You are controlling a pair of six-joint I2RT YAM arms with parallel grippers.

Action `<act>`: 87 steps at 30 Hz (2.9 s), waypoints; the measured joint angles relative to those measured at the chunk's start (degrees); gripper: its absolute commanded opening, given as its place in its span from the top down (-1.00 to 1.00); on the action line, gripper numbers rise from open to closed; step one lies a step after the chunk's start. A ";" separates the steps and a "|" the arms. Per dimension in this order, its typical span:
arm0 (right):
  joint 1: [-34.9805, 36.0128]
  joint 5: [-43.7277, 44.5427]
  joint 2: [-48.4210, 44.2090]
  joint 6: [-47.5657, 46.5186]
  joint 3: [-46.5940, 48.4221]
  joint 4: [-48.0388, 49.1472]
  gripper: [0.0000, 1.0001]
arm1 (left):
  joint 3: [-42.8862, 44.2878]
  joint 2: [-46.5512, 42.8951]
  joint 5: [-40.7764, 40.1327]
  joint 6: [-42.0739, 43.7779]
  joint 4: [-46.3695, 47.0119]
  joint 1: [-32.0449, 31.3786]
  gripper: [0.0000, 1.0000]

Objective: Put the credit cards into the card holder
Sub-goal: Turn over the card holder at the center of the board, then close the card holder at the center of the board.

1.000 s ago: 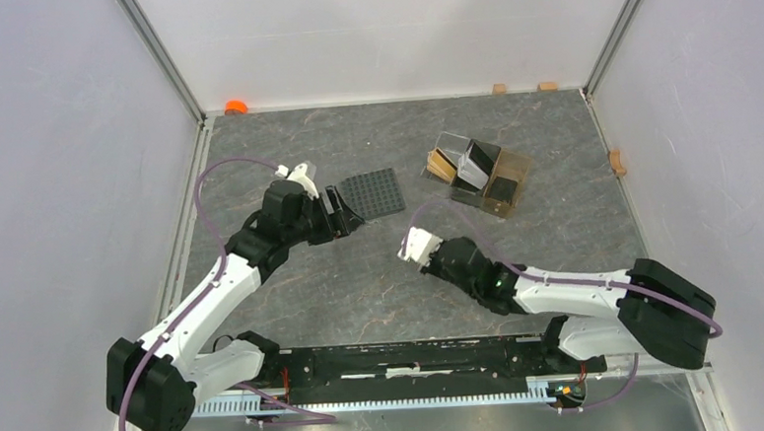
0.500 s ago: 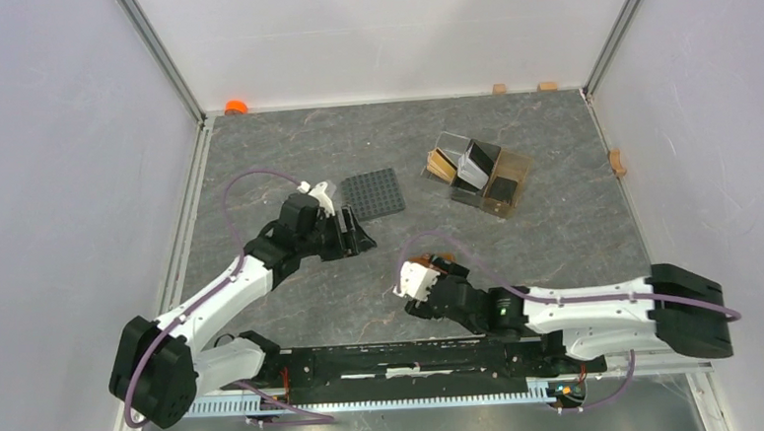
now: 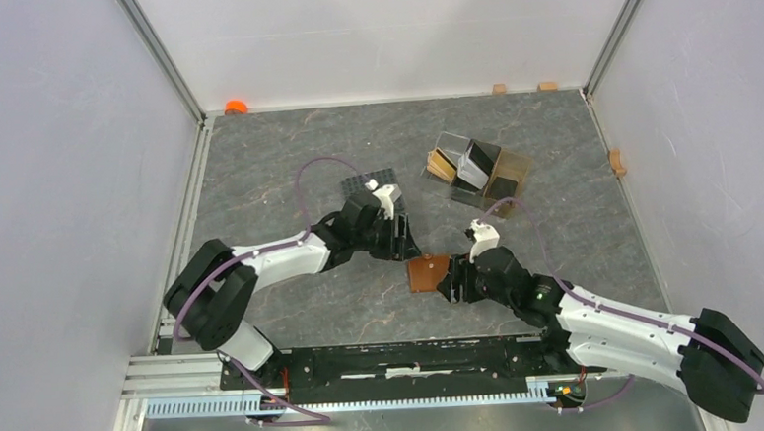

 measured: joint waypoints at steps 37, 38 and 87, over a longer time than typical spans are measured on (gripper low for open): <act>-14.01 -9.62 19.08 -3.69 -0.11 20.57 -0.28 | -10.84 -9.03 -7.28 -12.20 11.21 -7.04 -0.12; -14.01 -9.62 18.40 -3.85 0.15 19.10 -0.28 | -8.76 -9.09 -8.20 -11.85 8.66 -7.30 -0.15; -14.01 -11.98 7.93 1.29 -6.23 14.53 -0.28 | 22.49 14.10 -34.45 0.15 -29.86 -21.86 0.41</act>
